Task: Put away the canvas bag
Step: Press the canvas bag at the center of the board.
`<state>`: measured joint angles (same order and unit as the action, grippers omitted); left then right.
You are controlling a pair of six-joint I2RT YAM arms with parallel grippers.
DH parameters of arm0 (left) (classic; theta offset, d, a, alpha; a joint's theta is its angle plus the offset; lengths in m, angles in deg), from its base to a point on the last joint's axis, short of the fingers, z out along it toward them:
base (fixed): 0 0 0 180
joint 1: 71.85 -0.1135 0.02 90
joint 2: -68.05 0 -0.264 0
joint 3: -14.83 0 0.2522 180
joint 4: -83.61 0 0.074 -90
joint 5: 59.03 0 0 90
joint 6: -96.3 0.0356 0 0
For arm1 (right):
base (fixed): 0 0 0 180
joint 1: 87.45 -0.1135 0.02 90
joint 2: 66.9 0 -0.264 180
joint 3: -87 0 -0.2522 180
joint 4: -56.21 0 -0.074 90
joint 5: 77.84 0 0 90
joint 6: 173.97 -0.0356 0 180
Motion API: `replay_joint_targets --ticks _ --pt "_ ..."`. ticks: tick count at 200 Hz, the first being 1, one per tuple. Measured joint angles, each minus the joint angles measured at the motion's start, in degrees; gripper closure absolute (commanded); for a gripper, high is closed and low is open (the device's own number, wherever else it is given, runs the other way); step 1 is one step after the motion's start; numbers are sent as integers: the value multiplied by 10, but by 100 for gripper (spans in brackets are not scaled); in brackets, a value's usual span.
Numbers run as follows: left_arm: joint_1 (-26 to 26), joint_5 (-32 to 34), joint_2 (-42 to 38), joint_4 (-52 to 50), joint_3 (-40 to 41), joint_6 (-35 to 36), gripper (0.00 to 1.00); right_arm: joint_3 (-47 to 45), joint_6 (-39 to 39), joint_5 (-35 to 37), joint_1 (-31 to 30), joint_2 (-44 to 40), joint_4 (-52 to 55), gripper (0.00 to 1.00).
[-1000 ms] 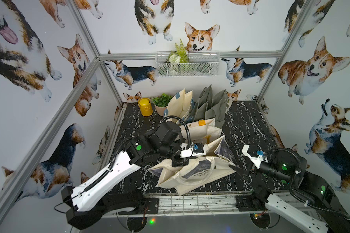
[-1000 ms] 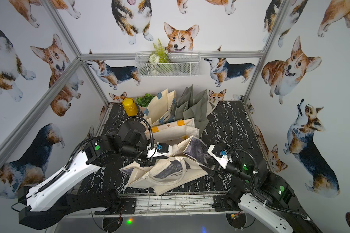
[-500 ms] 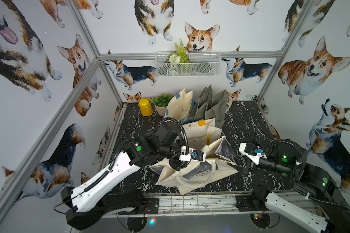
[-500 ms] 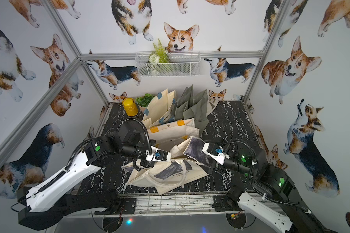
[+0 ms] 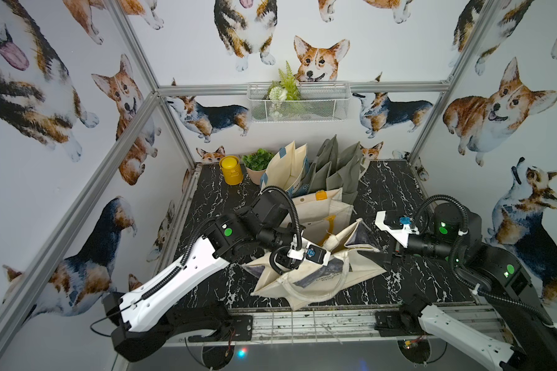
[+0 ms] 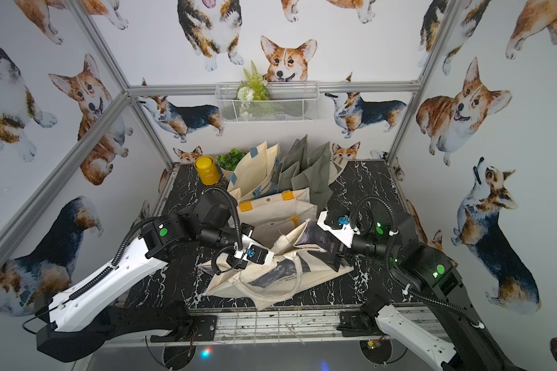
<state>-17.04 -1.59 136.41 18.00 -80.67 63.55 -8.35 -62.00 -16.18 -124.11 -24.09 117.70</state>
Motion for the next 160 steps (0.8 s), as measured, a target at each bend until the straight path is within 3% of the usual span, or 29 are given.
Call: replay_joint_targets --ticks 62,98,112,139,152,160 --pt "0 -12 0 -1 0 8 100 -8 -9 -71 3 24 0 0" --pt "0 -10 -2 5 7 5 100 -13 -10 -80 4 21 -4 10" --pt "-1 -5 -2 10 8 -7 100 -21 -12 -79 4 12 -7 22" --pt "-30 -16 -1 45 21 -41 100 -44 -25 -76 4 -14 -12 57" --pt "-43 -24 -1 66 30 -61 100 -55 -27 -76 4 -21 -21 66" --pt "-50 -27 -1 78 34 -75 100 -62 -28 -74 4 -25 -30 85"
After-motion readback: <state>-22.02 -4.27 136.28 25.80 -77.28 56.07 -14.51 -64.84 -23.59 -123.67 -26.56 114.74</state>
